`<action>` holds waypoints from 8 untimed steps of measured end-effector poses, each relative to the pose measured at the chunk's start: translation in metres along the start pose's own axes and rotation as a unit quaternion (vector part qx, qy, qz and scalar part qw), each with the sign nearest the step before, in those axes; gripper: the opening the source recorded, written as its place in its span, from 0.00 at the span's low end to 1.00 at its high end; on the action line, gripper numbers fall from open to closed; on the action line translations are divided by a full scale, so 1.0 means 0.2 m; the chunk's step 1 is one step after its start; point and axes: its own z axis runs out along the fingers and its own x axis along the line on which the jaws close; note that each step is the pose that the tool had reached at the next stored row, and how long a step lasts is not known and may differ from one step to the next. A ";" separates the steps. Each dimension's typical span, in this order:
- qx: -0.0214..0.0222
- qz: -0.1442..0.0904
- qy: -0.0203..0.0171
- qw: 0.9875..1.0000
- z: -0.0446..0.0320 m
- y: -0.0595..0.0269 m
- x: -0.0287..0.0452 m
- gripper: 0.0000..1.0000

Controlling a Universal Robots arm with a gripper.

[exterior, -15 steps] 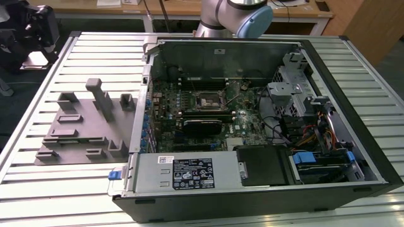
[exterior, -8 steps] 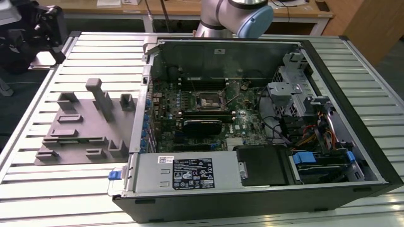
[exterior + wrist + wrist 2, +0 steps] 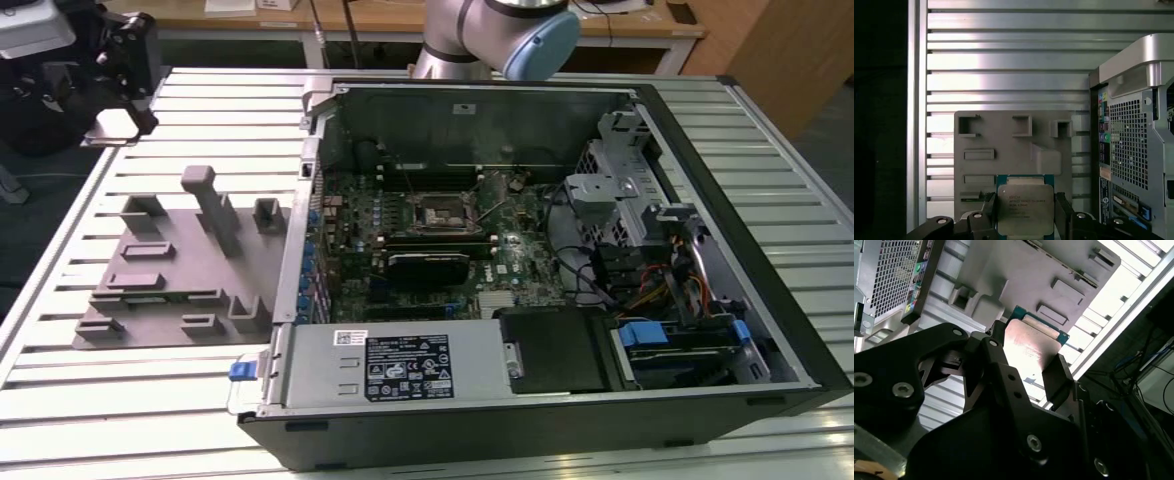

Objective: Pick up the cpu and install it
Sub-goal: 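Pick up the cpu and move it towards the insertion slot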

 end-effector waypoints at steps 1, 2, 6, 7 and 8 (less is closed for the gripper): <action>0.000 0.000 0.000 1.000 0.000 0.000 -0.011 0.54; 0.000 0.000 0.000 1.000 0.000 0.000 -0.022 0.54; 0.000 0.000 0.000 1.000 0.002 0.002 -0.064 0.54; 0.000 0.000 0.000 1.000 0.002 0.002 -0.074 0.54; 0.000 0.000 0.000 1.000 0.002 0.002 -0.085 0.54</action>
